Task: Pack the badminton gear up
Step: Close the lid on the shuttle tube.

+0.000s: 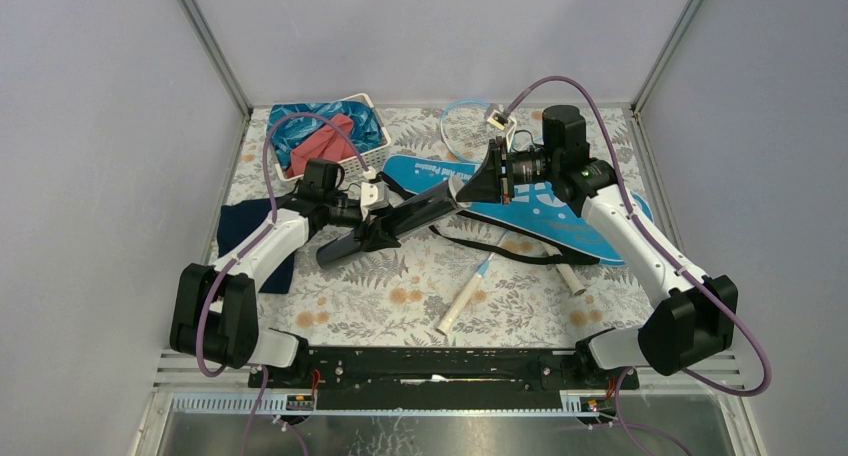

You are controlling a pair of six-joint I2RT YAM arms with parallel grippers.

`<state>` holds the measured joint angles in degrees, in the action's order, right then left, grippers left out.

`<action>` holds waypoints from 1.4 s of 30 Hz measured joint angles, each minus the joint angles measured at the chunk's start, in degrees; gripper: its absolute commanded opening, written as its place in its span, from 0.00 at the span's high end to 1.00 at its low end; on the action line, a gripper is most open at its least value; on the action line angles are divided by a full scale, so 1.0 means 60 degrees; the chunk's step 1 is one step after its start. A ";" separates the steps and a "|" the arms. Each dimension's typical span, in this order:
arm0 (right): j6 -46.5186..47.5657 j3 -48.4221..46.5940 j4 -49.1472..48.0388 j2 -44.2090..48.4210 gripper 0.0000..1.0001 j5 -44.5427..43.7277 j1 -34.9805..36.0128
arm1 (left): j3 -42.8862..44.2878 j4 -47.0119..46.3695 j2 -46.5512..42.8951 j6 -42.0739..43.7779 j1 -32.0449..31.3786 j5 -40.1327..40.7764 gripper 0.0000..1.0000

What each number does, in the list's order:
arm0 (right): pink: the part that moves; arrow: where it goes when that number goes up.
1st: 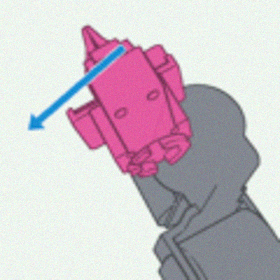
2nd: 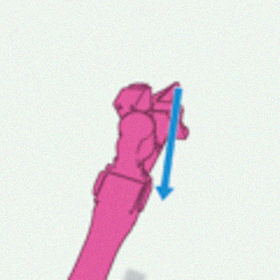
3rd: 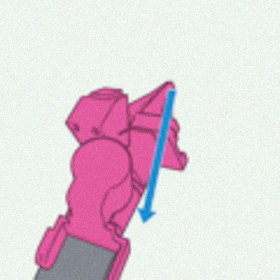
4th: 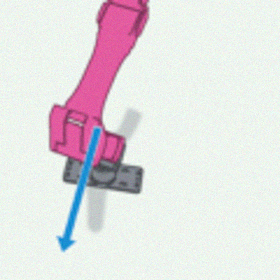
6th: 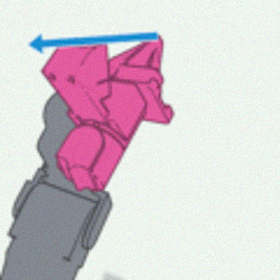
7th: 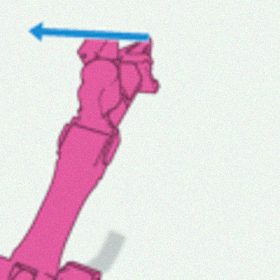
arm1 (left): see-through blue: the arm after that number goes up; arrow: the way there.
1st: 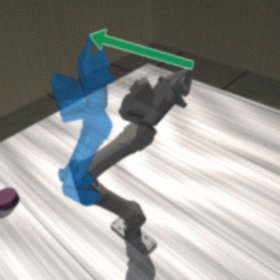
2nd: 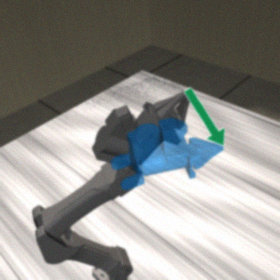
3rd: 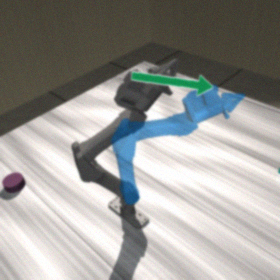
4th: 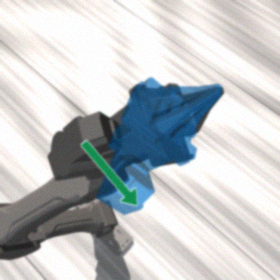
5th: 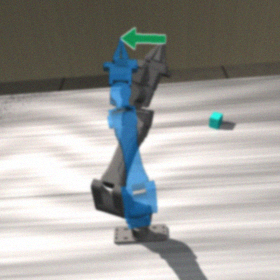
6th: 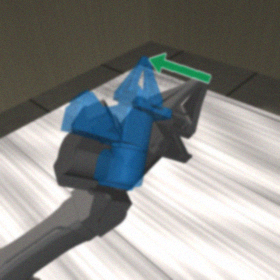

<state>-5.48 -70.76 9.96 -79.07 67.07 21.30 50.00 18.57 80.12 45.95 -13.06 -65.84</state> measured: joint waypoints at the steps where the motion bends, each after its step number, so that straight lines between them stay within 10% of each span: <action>1: 0.0000 0.0018 0.0000 0.0000 1.00 -0.0004 -0.0011 | 0.0000 0.0000 0.0000 0.0004 0.0000 -0.0036 1.00; 42: -0.2284 0.1603 -0.3370 -0.0127 1.00 0.1115 -0.0117 | 0.0000 0.0703 0.0211 0.1093 0.0124 -0.0605 1.00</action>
<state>-19.18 -61.14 -10.26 -79.83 73.76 20.60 50.00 22.79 81.38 52.51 -12.32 -69.47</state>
